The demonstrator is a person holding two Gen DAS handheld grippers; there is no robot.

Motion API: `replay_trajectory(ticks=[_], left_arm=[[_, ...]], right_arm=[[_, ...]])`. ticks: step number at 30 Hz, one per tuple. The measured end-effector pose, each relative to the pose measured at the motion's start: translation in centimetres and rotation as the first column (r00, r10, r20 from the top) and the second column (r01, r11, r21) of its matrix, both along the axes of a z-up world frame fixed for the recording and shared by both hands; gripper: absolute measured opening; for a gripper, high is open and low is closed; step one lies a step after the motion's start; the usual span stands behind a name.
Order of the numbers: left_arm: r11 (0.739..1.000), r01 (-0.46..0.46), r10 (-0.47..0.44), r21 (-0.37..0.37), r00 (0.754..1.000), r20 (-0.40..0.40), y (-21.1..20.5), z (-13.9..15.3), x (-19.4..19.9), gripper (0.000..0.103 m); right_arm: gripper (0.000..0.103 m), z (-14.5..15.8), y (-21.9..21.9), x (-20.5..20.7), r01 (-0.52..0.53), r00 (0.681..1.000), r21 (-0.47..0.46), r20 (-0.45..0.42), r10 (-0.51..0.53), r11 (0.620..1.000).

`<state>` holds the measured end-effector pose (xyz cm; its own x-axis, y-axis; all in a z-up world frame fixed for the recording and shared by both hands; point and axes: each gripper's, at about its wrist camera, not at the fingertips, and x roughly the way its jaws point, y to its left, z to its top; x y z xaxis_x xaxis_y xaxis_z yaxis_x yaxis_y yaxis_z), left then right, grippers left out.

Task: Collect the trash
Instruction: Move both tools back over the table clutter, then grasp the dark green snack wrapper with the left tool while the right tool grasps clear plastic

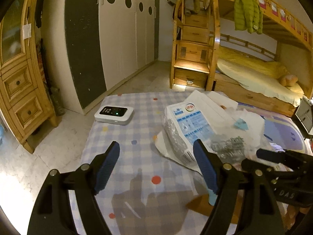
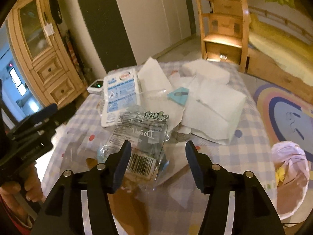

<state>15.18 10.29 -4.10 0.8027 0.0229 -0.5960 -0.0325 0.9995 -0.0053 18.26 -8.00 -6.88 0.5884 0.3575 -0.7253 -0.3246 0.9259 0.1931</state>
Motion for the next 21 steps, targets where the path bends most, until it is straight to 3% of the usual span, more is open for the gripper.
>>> replay_trajectory(ticks=[8,11,15,18,21], left_arm=[[0.999,-0.035,0.033,-0.024,0.998,-0.050,1.6,-0.9,-0.3,0.075],[0.999,-0.040,0.039,-0.019,0.998,-0.050,2.0,-1.0,-0.9,0.075],[0.999,-0.041,0.040,-0.022,0.998,-0.040,2.3,-0.9,-1.8,0.075],[0.999,-0.034,0.033,-0.039,0.999,-0.034,2.1,-0.8,-2.1,0.075],[0.999,-0.019,0.017,-0.041,0.999,-0.036,1.4,-0.7,-2.1,0.075]], right_arm=[[0.057,-0.6,1.5,0.5,-0.025,0.999,0.016,-0.044,0.026,1.000],[0.033,0.1,1.4,-0.2,-0.008,1.000,-0.006,-0.005,0.008,1.000],[0.010,1.8,-0.4,-2.0,0.017,0.998,0.073,0.058,-0.021,0.997],[0.002,3.3,-2.2,-3.2,0.018,0.993,0.161,0.115,-0.037,0.987],[0.001,5.0,-3.6,-4.3,0.031,0.977,0.197,0.199,-0.071,0.980]])
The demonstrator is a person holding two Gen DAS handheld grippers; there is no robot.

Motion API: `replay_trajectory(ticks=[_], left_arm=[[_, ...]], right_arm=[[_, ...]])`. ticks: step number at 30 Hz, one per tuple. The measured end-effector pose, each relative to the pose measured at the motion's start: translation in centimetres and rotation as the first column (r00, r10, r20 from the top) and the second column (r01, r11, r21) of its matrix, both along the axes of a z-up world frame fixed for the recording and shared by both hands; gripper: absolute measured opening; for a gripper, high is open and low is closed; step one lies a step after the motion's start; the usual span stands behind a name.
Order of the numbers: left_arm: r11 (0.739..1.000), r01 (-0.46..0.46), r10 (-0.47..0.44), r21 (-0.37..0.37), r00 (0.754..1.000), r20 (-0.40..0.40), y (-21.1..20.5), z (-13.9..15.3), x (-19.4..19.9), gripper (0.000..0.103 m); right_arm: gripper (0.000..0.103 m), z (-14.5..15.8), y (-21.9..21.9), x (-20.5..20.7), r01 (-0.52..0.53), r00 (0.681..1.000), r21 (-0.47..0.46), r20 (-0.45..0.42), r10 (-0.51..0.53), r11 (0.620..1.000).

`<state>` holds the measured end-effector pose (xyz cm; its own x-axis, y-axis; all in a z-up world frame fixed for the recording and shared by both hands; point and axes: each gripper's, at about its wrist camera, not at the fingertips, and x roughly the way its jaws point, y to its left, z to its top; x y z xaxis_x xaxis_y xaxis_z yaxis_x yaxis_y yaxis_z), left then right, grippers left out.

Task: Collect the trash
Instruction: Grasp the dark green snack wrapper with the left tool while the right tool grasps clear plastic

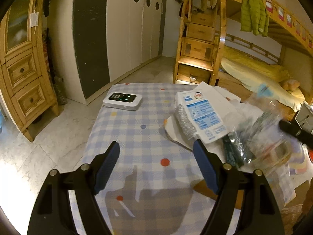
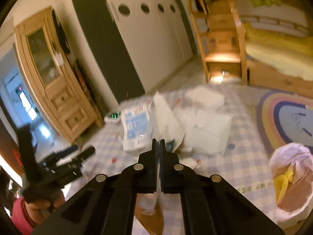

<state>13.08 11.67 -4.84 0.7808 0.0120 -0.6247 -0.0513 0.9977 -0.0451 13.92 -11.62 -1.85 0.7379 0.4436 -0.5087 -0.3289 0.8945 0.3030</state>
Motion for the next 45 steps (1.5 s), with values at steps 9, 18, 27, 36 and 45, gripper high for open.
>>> replay_trajectory(ticks=[9,18,27,36,45], left_arm=[[0.998,0.058,-0.057,0.028,0.998,-0.021,-3.6,-0.4,1.1,0.079],[0.990,0.137,-0.135,0.036,0.989,-0.055,-7.8,-0.9,2.2,0.081],[0.986,0.158,-0.155,0.051,0.986,-0.065,-8.2,-1.4,1.3,0.081],[0.983,0.180,-0.178,0.021,0.981,-0.072,-7.9,-1.6,0.3,0.081],[0.966,0.259,-0.259,-0.009,0.963,-0.075,-12.0,-1.8,0.9,0.063]], right_arm=[[0.001,1.9,-2.7,-0.5,0.195,0.979,-0.205,0.104,-0.176,0.959],[0.006,-1.1,-3.0,1.1,0.118,0.992,-0.308,0.000,-0.124,0.944],[0.036,-3.2,-2.5,0.9,0.001,0.987,-0.225,-0.155,-0.036,0.974],[0.002,-1.8,-4.6,-1.0,0.111,0.990,-0.143,-0.072,-0.122,0.984],[0.002,-0.5,-6.0,-1.3,0.206,0.979,-0.136,0.032,-0.204,0.969]])
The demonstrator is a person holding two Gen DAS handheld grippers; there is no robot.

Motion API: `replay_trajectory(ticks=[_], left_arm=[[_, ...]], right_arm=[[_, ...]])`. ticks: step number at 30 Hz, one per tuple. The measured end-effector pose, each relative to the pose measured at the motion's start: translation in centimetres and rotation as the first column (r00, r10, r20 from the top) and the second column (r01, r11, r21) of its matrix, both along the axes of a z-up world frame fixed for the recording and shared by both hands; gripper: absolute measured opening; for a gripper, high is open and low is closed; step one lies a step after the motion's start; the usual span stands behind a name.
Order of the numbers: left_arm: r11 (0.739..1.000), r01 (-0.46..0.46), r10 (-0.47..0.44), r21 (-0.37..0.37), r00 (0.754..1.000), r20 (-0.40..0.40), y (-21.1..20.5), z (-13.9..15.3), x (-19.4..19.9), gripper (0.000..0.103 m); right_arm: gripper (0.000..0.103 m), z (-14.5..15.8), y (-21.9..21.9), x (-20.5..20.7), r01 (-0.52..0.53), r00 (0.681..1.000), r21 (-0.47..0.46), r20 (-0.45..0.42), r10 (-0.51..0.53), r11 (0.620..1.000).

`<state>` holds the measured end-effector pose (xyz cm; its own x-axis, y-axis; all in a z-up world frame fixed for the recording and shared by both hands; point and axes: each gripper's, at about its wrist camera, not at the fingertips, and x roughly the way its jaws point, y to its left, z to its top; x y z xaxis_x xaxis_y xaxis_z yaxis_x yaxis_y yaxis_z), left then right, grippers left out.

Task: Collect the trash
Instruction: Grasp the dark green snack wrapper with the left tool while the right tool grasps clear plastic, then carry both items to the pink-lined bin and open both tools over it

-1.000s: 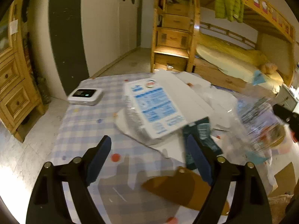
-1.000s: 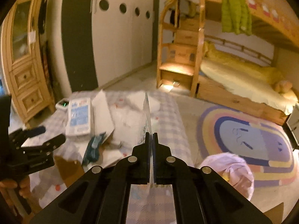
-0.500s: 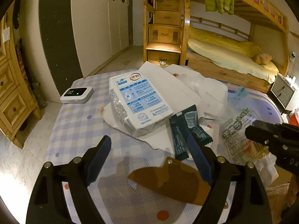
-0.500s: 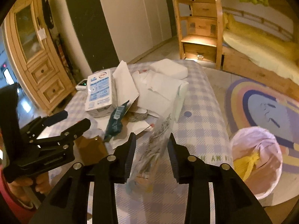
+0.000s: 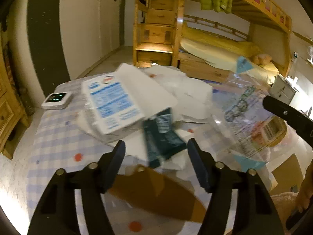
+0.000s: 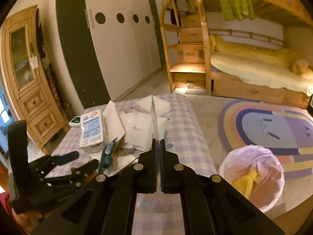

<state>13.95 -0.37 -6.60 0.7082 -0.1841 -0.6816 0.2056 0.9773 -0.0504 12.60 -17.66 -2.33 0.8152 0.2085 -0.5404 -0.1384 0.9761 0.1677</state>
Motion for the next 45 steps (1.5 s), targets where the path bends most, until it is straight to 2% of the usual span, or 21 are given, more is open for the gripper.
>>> replay_trajectory(ticks=[3,7,10,12,14,18,19,23,26,28,32,38,43,45], left_arm=[[1.000,-0.013,0.013,0.020,1.000,-0.013,-1.4,-0.4,0.9,0.063],[0.996,-0.079,0.081,0.028,0.995,-0.058,-2.0,-1.3,2.5,0.062],[0.993,-0.109,0.112,0.035,0.989,-0.096,-2.1,-2.0,3.3,0.055],[0.992,-0.112,0.119,0.059,0.985,-0.122,-2.3,-2.6,3.3,0.052],[0.993,-0.104,0.110,0.052,0.985,-0.136,-2.0,-2.8,2.9,0.045],[0.999,-0.051,0.052,0.018,0.996,-0.077,-1.3,-1.7,1.4,0.039],[0.999,-0.036,0.037,0.010,0.998,-0.059,-1.2,-1.4,1.1,0.034],[0.997,0.049,-0.047,-0.059,0.998,0.036,-0.6,0.5,-0.9,0.034],[0.987,0.120,-0.107,-0.107,0.987,0.118,-0.5,1.9,-2.5,0.034],[0.983,0.144,-0.128,-0.114,0.982,0.136,-1.2,2.2,-2.8,0.034],[0.979,0.177,-0.164,-0.102,0.979,0.123,-3.5,2.1,-2.1,0.034],[0.952,0.294,-0.283,-0.080,0.951,0.122,-9.0,1.7,-0.9,0.034],[0.917,0.396,-0.391,-0.050,0.916,0.088,-14.3,0.2,-0.1,0.035],[0.896,0.438,-0.435,-0.074,0.898,0.063,-16.5,-0.5,0.4,0.035]], right_arm=[[0.002,-0.1,-0.4,0.2,0.012,1.000,0.013,-0.006,-0.012,1.000],[0.002,-0.3,-0.8,0.4,0.017,1.000,0.025,-0.019,-0.016,1.000],[0.002,-0.4,-1.1,0.5,0.015,0.999,0.035,-0.028,-0.014,0.999],[0.002,-0.4,-1.0,0.5,0.015,0.999,0.037,-0.029,-0.013,0.999],[0.002,-0.4,-1.1,0.4,0.015,1.000,0.039,-0.027,-0.014,0.999],[0.002,-0.3,-1.1,0.2,0.016,1.000,0.043,-0.015,-0.015,0.999],[0.002,-0.3,-1.1,0.1,0.017,1.000,0.042,-0.011,-0.017,0.999],[0.002,-0.2,-1.1,-0.1,0.023,1.000,0.043,0.002,-0.023,0.999],[0.002,0.0,-1.3,-0.1,0.030,1.000,0.048,0.008,-0.031,0.998],[0.002,0.2,-1.4,-0.1,0.039,0.999,0.047,0.010,-0.039,0.998],[0.002,1.4,-2.3,-0.7,0.073,0.997,0.021,0.022,-0.073,0.997],[0.002,2.2,-6.4,-1.7,0.201,0.979,-0.045,0.034,-0.199,0.979],[0.002,0.9,-10.6,-2.7,0.313,0.950,-0.071,0.013,-0.312,0.947],[0.002,0.3,-12.0,-2.9,0.349,0.937,-0.083,0.006,-0.350,0.933]])
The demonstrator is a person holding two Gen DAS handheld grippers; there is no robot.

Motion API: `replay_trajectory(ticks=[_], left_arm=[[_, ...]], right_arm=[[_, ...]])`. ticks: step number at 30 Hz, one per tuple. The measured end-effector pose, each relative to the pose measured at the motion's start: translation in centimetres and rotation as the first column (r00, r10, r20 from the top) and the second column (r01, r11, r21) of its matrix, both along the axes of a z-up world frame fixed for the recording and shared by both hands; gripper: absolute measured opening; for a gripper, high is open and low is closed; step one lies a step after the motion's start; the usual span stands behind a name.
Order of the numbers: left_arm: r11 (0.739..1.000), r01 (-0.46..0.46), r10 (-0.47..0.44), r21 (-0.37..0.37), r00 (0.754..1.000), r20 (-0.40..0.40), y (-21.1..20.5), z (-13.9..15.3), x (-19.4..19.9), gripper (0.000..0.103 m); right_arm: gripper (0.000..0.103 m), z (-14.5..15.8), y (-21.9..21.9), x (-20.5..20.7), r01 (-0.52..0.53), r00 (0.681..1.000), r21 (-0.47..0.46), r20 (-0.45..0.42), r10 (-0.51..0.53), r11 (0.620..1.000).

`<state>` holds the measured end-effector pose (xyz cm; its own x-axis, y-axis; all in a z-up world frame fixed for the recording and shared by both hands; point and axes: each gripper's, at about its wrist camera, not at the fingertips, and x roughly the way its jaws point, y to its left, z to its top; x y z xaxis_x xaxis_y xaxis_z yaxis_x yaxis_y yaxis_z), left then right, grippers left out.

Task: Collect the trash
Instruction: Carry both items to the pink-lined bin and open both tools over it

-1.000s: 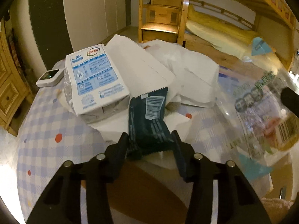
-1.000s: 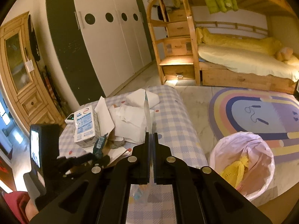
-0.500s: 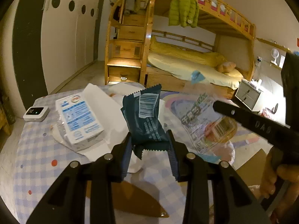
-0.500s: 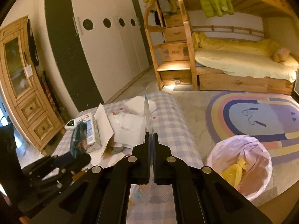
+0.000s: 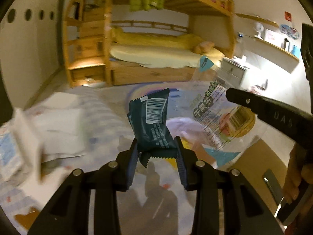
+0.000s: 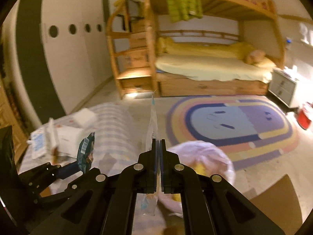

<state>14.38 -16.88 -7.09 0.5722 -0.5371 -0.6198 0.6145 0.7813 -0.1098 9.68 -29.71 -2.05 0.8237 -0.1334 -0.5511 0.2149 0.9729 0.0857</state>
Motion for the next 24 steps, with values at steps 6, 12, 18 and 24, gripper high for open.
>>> replay_trajectory(ticks=[6,12,18,24], left_arm=[[0.996,0.091,-0.092,-0.027,0.995,-0.040,-5.2,-1.3,0.8,0.036],[0.988,0.149,-0.151,-0.031,0.985,-0.085,-9.6,-2.4,2.6,0.036],[0.985,0.170,-0.172,-0.031,0.981,-0.094,-11.8,-2.9,4.1,0.050],[0.988,0.138,-0.148,-0.074,0.979,-0.142,-10.8,-3.4,4.9,0.067]], right_arm=[[0.003,-2.4,-4.4,-0.4,0.103,0.994,-0.033,-0.031,-0.104,0.994],[0.003,-4.0,-9.2,0.5,0.167,0.985,0.013,-0.048,-0.166,0.986],[0.004,-5.5,-11.9,2.4,0.187,0.981,0.047,-0.058,-0.184,0.981],[0.027,-6.9,-12.9,3.6,0.185,0.980,0.062,-0.085,-0.179,0.981]])
